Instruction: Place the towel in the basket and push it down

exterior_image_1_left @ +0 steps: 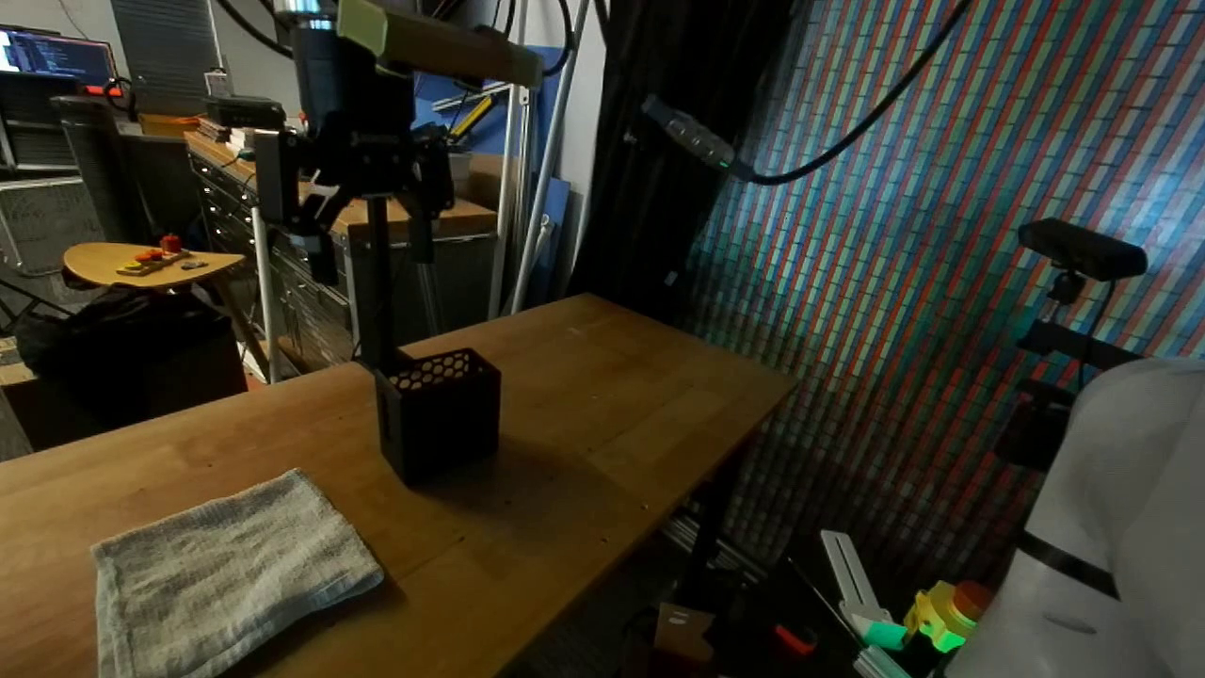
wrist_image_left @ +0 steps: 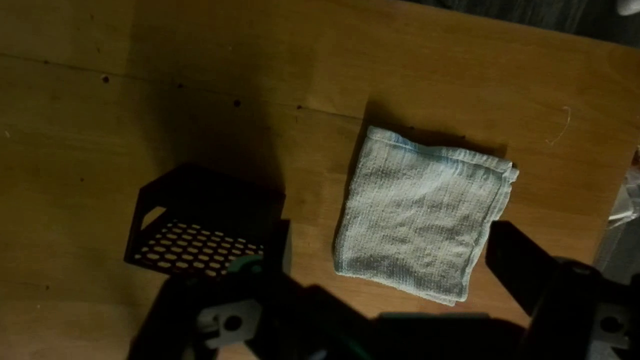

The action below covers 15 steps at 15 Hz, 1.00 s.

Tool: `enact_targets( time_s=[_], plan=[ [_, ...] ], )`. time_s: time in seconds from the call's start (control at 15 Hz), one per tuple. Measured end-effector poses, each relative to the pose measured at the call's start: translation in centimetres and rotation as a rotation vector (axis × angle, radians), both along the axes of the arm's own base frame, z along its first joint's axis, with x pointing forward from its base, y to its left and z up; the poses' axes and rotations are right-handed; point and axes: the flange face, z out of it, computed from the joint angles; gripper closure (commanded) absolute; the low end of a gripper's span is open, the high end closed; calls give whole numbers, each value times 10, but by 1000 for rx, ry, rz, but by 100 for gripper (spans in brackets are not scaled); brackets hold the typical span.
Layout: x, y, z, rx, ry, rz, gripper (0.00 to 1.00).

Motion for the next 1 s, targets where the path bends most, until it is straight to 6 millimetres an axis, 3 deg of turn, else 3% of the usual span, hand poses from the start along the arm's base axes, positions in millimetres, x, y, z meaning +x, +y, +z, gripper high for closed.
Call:
enact_targets(
  time_s=[0.27, 0.6, 1.0],
  plan=[
    [31, 16, -22, -36, 6, 44, 0],
    [54, 45, -53, -54, 29, 95, 0],
    [82, 89, -104, -44, 61, 149, 0]
  ],
)
